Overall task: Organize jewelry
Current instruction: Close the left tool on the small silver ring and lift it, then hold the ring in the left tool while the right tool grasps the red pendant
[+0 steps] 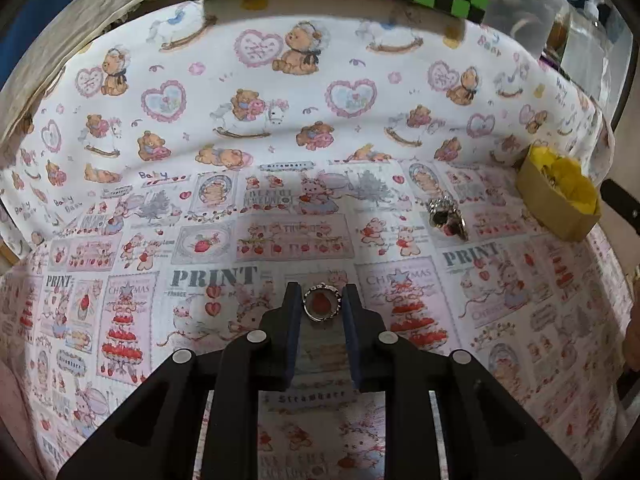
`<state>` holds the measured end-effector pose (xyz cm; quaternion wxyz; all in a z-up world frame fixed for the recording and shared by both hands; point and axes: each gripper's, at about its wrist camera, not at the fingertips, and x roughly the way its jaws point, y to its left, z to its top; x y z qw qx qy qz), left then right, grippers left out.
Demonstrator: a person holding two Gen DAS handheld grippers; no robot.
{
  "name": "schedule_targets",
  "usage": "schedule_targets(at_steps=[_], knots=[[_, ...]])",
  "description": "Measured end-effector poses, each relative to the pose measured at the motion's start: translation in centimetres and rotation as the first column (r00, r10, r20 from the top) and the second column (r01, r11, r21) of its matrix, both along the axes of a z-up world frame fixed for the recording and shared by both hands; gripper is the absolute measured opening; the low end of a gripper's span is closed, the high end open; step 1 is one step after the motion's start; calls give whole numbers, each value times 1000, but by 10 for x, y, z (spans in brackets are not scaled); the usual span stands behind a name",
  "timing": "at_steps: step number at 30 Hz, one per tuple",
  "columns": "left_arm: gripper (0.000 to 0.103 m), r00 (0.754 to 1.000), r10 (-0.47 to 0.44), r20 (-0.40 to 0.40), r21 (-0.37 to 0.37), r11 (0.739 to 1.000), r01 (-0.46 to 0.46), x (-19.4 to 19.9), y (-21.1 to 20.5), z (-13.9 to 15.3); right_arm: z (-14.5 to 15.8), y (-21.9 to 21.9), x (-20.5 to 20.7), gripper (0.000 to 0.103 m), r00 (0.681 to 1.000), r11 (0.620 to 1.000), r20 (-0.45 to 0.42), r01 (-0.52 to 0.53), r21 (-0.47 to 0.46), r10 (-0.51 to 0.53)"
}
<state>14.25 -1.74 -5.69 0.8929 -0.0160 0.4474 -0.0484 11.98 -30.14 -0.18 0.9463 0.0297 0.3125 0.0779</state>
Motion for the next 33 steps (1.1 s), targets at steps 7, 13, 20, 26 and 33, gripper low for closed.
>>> schedule_targets(at_steps=[7,13,20,26,33], knots=[[19,995,8,102,-52,999,-3,-10,6,24,0,5,-2,100,1000,1000,1,-16,-8,16],[19,989,16,150,-41,999,-10,-15,3,30,3,25,-11,100,997,997,16,-78,-26,78],[19,983,105,150,-100,991,-91,-11,27,29,-5,76,-4,97,977,976,-59,-209,-62,206],[19,983,151,102,-125,983,-138,-2,39,18,-20,113,15,74,950,957,-154,-284,-62,272],[19,976,190,107,-144,974,-174,-6,55,24,-49,143,40,48,931,945,-241,-308,-111,275]])
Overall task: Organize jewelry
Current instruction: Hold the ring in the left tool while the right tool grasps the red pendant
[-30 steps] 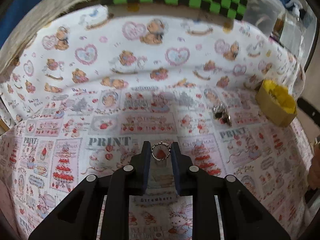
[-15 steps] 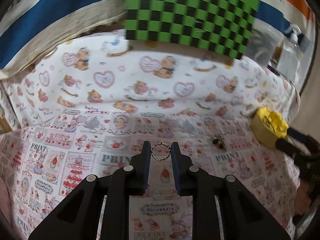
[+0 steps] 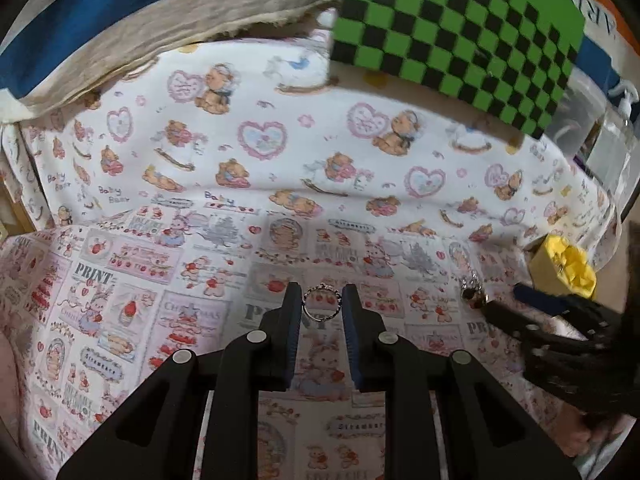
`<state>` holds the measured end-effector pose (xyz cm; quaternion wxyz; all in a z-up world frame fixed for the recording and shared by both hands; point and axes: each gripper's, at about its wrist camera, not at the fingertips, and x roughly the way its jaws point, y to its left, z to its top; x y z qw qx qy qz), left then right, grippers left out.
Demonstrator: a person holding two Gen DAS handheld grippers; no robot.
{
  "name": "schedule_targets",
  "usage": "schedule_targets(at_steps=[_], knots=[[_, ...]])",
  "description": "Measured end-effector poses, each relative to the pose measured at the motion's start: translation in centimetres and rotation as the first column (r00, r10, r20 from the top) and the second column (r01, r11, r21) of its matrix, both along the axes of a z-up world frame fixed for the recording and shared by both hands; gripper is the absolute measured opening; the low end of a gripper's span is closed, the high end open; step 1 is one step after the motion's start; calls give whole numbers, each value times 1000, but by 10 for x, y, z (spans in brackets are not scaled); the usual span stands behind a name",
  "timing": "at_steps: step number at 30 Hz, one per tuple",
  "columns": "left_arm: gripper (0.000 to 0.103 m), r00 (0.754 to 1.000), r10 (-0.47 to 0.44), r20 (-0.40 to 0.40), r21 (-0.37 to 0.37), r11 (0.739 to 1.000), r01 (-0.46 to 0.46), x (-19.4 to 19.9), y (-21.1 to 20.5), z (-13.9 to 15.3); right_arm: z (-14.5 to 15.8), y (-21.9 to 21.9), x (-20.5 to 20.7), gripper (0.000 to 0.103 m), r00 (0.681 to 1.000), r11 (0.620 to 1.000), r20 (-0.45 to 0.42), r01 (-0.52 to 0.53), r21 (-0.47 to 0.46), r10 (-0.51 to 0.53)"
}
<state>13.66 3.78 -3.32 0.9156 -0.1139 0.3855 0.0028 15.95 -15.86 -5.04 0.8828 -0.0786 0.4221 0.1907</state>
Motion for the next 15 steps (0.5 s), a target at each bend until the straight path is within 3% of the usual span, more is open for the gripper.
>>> schedule_targets(at_steps=[6,9,15], knots=[[19,1000,8,1,8,1000,-8,-1,1,2,-12,2,15,29,999,1000,-36,15,-5,-15],[19,1000,3,6,17,1000,-3,-1,0,2,-12,-9,19,10,997,998,-55,51,42,-49],[19,999,4,34,28,1000,-5,-5,0,7,-3,-36,9,9,996,991,-43,85,106,-80]])
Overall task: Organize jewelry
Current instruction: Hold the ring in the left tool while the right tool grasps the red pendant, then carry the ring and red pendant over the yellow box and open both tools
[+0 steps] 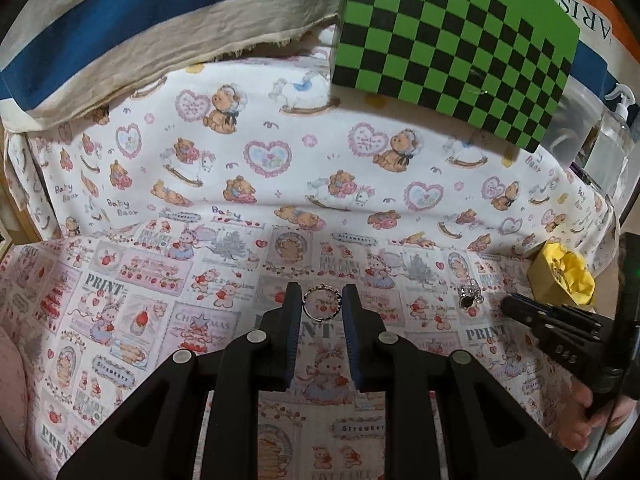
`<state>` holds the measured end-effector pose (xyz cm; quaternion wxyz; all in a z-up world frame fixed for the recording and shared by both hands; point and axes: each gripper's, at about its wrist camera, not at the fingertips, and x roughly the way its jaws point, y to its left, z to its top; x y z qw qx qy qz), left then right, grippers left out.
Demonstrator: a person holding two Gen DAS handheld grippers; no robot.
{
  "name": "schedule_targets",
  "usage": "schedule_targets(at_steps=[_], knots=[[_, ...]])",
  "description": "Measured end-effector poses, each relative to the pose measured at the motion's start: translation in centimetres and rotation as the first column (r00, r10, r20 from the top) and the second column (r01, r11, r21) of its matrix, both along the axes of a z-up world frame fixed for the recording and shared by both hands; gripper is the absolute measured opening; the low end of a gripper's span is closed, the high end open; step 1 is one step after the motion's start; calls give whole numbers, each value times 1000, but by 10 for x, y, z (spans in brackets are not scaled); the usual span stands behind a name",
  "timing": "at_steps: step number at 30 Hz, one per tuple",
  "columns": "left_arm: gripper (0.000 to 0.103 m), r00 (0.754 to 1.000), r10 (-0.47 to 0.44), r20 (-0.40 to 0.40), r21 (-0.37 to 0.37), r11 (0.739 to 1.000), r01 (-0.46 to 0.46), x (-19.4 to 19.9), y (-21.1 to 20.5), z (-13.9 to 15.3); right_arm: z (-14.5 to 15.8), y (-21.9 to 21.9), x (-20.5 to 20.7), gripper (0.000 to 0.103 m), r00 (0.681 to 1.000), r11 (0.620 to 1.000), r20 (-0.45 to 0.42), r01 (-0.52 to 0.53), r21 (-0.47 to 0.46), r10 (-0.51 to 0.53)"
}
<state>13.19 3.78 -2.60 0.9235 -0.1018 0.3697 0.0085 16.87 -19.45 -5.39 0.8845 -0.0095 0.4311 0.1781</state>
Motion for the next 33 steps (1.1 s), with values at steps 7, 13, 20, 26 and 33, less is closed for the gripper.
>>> schedule_targets(at_steps=[7,13,20,26,33], knots=[[19,999,-6,32,9,1000,6,-6,-1,6,26,-31,-30,3,999,988,35,5,155,-10],[19,999,-3,41,30,1000,1,-7,-3,5,36,-46,-42,3,996,989,79,19,148,-31],[19,1000,-1,21,22,1000,0,-4,-2,1,12,-30,-20,24,998,998,45,49,-29,-47],[19,1000,-12,10,6,1000,12,-1,-1,-1,-1,-17,-10,24,999,996,20,28,-83,-26],[19,1000,-17,12,8,1000,17,-2,-2,-1,-6,-7,-11,9,999,987,43,22,-158,-15]])
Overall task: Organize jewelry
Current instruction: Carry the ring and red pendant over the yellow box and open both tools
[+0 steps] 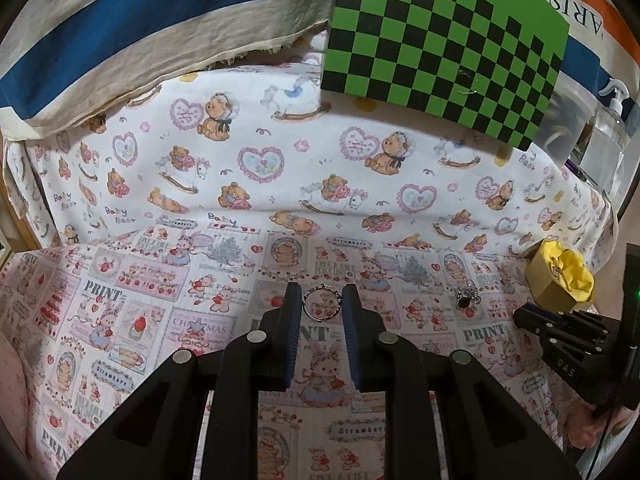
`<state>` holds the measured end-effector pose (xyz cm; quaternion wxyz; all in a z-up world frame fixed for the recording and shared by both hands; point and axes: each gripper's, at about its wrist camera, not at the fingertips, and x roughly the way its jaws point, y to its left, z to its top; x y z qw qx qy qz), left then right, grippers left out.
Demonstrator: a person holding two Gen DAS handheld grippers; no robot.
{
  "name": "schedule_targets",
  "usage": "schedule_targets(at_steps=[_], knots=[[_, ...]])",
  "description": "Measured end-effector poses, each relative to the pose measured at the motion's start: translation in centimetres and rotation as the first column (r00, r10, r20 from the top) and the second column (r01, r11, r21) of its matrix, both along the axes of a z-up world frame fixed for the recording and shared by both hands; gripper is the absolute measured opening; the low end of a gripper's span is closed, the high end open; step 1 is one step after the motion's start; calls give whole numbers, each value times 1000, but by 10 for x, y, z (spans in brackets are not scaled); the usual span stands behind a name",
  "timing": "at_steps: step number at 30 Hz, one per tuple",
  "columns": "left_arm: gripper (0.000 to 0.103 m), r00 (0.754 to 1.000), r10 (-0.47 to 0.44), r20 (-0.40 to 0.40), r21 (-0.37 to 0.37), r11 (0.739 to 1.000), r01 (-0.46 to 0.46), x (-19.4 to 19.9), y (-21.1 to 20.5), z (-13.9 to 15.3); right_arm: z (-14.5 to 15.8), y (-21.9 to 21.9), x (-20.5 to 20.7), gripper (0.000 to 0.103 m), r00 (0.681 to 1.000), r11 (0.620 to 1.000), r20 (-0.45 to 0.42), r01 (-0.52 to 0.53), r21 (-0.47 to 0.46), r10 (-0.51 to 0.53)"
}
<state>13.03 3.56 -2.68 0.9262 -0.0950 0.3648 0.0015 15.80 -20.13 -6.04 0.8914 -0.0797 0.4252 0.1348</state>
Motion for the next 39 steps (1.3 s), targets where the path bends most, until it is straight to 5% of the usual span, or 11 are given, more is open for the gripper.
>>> schedule_targets(at_steps=[17,24,28,32,39], knots=[[19,999,-28,47,29,999,26,-13,-12,16,59,-51,-46,9,987,982,150,21,185,-49],[19,986,-83,142,40,996,78,-35,-33,50,88,-92,-56,9,970,952,208,60,301,-127],[19,965,-126,230,-22,991,134,-50,-51,93,103,-104,-64,9,954,942,255,68,329,-158],[19,938,-182,296,35,983,180,-53,-84,128,112,-120,-66,9,945,915,268,70,396,-188],[19,918,-251,308,-14,963,268,-35,-137,151,117,-156,-66,9,923,863,270,111,492,-273]])
